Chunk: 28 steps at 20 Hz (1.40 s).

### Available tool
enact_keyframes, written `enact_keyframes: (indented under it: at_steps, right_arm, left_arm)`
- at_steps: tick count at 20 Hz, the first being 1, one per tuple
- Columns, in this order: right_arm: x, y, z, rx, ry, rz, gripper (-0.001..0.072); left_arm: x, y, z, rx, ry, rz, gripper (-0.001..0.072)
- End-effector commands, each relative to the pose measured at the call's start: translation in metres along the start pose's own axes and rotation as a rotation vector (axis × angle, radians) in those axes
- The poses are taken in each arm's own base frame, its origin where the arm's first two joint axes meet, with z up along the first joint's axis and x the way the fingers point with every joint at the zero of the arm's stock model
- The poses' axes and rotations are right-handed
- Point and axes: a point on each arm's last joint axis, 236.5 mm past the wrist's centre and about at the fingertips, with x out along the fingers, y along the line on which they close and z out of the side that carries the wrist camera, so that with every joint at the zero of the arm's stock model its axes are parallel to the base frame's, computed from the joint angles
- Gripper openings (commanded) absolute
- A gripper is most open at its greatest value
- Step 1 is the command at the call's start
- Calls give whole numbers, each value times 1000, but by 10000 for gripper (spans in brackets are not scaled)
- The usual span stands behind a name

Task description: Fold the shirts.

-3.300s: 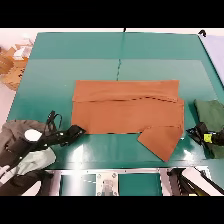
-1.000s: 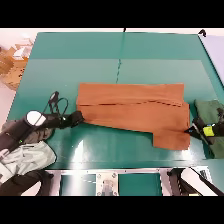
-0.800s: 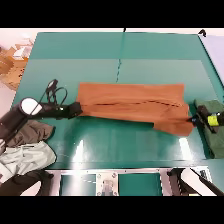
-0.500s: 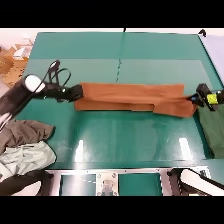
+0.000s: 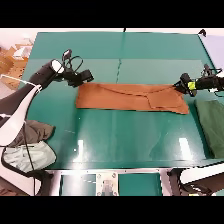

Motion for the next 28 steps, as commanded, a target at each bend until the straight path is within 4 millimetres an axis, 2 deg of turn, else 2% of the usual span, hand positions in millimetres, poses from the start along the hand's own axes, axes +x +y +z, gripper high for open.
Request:
enact_keyframes:
  at_steps: [1, 2, 3, 4, 7, 10, 13, 15, 17, 20, 22, 23, 24, 25, 26, 27, 28]
  right_arm:
    - [-15, -2, 33, -92, -28, 29, 385]
    - [-29, -12, 40, -144, -30, 10, 532]
    - [-41, -25, 42, -170, -21, -11, 564]
    - [-49, -38, 41, -175, -5, -16, 566]
    - [-55, -78, 33, -167, 59, -12, 585]
    - [-36, -106, 16, -164, 157, 11, 585]
    - [-8, -123, -6, -156, 267, 43, 585]
    - [11, -123, -18, -134, 318, 83, 585]
    - [27, -107, -28, -154, 354, 145, 562]
    - [34, -87, -28, -217, 355, 162, 560]
    - [37, -79, -29, -237, 362, 163, 514]
    - [39, -76, -31, -243, 369, 164, 396]
    - [40, -74, -33, -248, 376, 164, 228]
    - [41, -72, -35, -252, 379, 165, 56]
    - [41, -71, -33, -245, 377, 163, 19]
    - [40, -69, -31, -237, 372, 160, 18]
    - [36, -66, -28, -237, 367, 159, 18]
  left_arm:
    - [-14, 1, 43, 20, -60, -8, 718]
    - [-30, 3, 51, 23, -35, -10, 717]
    - [-45, 5, 57, 22, -11, -12, 717]
    - [-59, 8, 59, 22, 18, -12, 717]
    - [-79, 17, 51, 14, 103, -5, 717]
    - [-82, 19, 37, 11, 161, -2, 717]
    - [-82, 15, 34, 4, 174, -20, 716]
    - [-82, 12, 34, 0, 176, -31, 717]
    - [-82, 10, 34, -5, 176, -41, 717]
    - [-83, 3, 34, -17, 178, -69, 716]
    - [-83, -1, 34, -24, 178, -88, 716]
    - [-83, -4, 34, -20, 177, -99, 715]
    - [-82, -7, 33, -19, 178, -104, 622]
    - [-81, -11, 30, 9, 182, -108, 306]
    - [-78, -18, 26, 55, 188, -117, 54]
    - [-74, -28, 22, 89, 191, -125, 22]
    - [-68, -40, 18, 107, 189, -136, 22]
